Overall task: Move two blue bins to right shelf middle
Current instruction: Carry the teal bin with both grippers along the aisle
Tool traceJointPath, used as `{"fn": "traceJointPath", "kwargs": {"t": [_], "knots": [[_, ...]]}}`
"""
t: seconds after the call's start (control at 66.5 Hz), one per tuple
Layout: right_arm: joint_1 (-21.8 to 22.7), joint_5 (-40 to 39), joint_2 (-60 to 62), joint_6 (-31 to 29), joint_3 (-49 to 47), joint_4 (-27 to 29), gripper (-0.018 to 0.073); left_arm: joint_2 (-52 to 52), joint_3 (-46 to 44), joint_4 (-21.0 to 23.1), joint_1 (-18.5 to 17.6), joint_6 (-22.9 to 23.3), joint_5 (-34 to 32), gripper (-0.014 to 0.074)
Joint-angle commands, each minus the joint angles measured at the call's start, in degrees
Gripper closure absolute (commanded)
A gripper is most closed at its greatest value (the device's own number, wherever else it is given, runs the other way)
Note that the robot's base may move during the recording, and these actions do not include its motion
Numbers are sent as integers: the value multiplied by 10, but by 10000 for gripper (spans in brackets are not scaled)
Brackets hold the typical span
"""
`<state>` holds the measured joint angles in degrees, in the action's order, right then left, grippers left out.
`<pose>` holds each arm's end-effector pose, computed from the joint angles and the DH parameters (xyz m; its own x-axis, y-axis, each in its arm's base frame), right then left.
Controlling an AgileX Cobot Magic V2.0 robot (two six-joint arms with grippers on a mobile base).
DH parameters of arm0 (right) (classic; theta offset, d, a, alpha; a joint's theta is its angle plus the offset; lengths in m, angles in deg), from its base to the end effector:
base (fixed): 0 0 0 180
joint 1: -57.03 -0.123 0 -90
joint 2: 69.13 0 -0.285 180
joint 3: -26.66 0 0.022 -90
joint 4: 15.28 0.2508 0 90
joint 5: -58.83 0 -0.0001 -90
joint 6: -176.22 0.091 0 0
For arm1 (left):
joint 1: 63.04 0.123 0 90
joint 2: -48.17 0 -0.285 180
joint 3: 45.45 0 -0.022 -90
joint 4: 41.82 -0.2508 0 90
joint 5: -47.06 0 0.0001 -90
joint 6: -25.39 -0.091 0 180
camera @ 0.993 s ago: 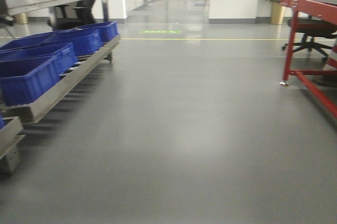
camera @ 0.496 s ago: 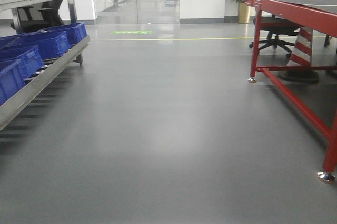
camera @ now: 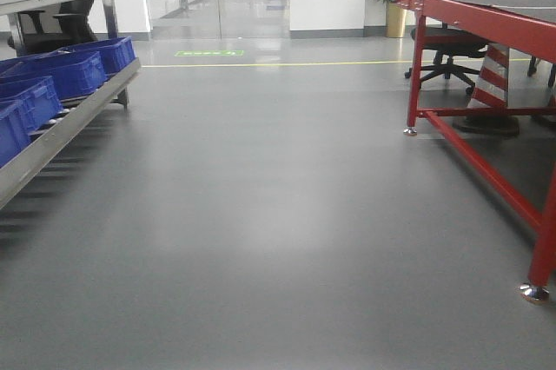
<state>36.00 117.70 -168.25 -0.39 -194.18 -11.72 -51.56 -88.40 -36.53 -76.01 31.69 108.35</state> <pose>0.3042 0.1221 0.5135 -0.4602 -0.0794 -0.8843 -0.3621 0.9262 0.1053 0.3160 -0.0803 0.5171 -0.4967 -0.0429 -0.8669 0.2195 0.9601 -0.1733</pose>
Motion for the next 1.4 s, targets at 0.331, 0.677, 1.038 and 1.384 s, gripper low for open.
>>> {"fn": "traceJointPath", "kwargs": {"t": [0.331,0.677,1.038,1.384], "knots": [[-1,-28,7,-9,-6,21,711,8,-8,30,-4,-7,-25,707],[-1,-27,7,-9,-6,22,711,8,-8,30,-4,-7,-25,707],[-1,-27,7,-9,-6,22,711,7,-8,30,-4,-7,-25,707],[-1,-27,7,-9,-6,22,711,7,-8,30,-4,-7,-26,707]]}}
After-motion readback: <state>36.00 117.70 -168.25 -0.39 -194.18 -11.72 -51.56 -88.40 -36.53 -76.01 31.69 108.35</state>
